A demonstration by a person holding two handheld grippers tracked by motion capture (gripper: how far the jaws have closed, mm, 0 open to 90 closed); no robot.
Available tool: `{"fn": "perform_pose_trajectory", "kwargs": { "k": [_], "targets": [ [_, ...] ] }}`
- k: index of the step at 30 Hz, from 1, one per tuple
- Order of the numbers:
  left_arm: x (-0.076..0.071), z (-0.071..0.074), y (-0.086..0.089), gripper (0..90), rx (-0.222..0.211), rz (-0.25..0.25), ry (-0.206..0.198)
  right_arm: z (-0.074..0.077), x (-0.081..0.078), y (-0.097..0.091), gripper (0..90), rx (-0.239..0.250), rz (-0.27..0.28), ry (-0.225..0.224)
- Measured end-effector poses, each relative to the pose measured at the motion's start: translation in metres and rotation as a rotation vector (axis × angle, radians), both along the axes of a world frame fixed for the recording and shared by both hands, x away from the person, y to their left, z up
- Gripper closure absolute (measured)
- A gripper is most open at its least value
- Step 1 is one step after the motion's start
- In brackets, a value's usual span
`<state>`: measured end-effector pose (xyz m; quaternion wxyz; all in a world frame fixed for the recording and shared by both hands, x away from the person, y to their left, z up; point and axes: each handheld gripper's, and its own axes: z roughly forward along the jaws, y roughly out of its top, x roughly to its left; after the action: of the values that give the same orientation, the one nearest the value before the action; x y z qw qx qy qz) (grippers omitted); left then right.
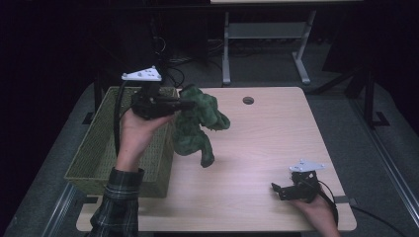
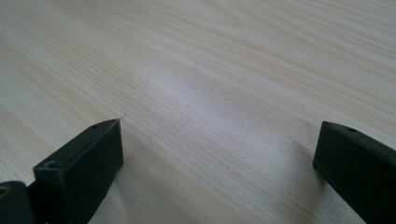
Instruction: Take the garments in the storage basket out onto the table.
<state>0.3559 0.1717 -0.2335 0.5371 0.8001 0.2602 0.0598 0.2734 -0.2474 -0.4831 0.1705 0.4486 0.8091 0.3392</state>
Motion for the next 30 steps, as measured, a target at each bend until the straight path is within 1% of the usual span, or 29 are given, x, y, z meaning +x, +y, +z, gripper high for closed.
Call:
{"fn": "perform_pose_trajectory", "kwargs": {
  "k": [2,3,8,11,13,14,19,22,23,25,26,27,28,29,30],
  "targets": [
    [0.001,-0.007,-0.007,87.5,0.015,-0.016,0.010,0.000,0.000,0.000,1.3,0.000,0.000,0.000],
    [0.001,-0.007,-0.007,87.5,0.015,-0.016,0.010,0.000,0.000,0.000,1.3,0.000,0.000,0.000],
    [0.002,-0.024,-0.027,87.5,0.019,-0.044,0.037,0.000,0.000,0.000,1.3,0.002,-0.001,0.001],
    [0.001,-0.038,-0.043,87.5,0.017,-0.074,0.053,0.000,0.000,0.000,1.3,0.002,-0.001,0.001],
    [0.001,-0.045,-0.051,87.5,0.022,-0.088,0.059,0.000,0.000,0.000,1.3,0.002,-0.002,0.001],
    [0.001,-0.045,-0.051,87.5,0.022,-0.088,0.059,0.000,0.000,0.000,1.3,0.003,-0.002,0.002],
    [-0.002,-0.062,-0.070,87.5,0.022,-0.114,0.081,0.000,0.000,0.000,1.3,0.003,-0.004,0.004],
    [-0.003,-0.074,-0.080,87.5,0.022,-0.126,0.097,0.000,0.000,0.000,1.3,0.002,-0.003,0.002],
    [-0.004,-0.082,-0.087,87.5,0.024,-0.124,0.109,0.000,0.000,0.000,1.3,0.002,-0.003,0.002],
    [-0.002,-0.092,-0.092,87.5,0.025,-0.129,0.125,0.000,0.000,0.000,1.3,0.002,-0.003,0.003],
    [-0.002,-0.092,-0.092,87.5,0.025,-0.129,0.125,0.000,0.000,0.000,1.3,0.002,-0.003,0.003],
    [-0.001,-0.103,-0.098,87.5,0.021,-0.131,0.145,0.000,0.000,0.000,1.3,0.002,-0.003,0.002],
    [0.000,-0.107,-0.100,87.5,0.027,-0.136,0.150,0.000,0.000,0.000,1.3,0.002,-0.002,0.001],
    [0.000,-0.107,-0.100,87.5,0.027,-0.136,0.150,0.000,0.000,0.000,1.3,0.002,-0.002,0.001],
    [0.000,-0.114,-0.104,87.5,0.026,-0.129,0.162,0.000,0.000,0.000,1.3,0.002,-0.002,0.001]
  ]
}}
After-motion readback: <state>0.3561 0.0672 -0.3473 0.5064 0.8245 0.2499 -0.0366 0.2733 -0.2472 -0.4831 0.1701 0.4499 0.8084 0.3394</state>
